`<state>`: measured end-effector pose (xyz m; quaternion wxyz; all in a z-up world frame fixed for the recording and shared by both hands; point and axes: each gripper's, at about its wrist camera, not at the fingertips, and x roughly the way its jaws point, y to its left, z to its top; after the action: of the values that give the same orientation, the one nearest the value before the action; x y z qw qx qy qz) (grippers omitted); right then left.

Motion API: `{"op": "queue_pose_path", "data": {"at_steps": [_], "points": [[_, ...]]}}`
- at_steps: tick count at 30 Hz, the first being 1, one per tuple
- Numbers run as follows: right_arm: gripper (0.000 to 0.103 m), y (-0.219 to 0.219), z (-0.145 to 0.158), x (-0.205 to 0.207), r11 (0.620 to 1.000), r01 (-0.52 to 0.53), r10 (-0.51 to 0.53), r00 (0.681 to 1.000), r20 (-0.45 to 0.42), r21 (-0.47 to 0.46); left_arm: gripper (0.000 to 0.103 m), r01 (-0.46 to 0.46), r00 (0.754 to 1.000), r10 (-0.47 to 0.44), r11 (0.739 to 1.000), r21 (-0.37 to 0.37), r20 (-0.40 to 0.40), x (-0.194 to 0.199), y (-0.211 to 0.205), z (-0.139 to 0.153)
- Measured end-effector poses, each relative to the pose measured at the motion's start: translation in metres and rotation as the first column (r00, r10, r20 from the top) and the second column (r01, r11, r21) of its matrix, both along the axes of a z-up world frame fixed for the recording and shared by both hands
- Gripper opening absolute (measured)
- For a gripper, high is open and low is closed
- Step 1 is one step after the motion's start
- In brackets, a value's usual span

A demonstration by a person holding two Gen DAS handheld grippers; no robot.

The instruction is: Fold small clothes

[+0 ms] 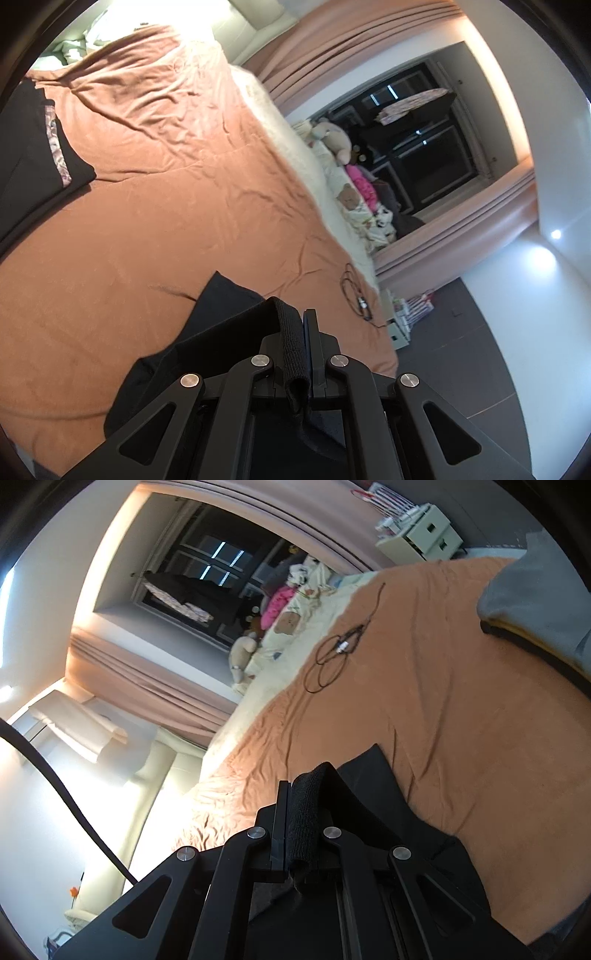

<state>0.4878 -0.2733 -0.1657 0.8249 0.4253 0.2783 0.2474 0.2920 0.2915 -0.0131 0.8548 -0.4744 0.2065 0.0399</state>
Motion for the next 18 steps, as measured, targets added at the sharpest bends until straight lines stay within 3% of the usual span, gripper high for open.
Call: {"op": "queue_pose_path", "data": {"at_steps": [18], "points": [[0.000, 0.033, -0.001, 0.066, 1.000, 0.004, -0.007, 0.991, -0.132, -0.029, 0.004, -0.061, 0.983, 0.062, 0.998, 0.011, -0.170, 0.105, 0.028, -0.058]]}}
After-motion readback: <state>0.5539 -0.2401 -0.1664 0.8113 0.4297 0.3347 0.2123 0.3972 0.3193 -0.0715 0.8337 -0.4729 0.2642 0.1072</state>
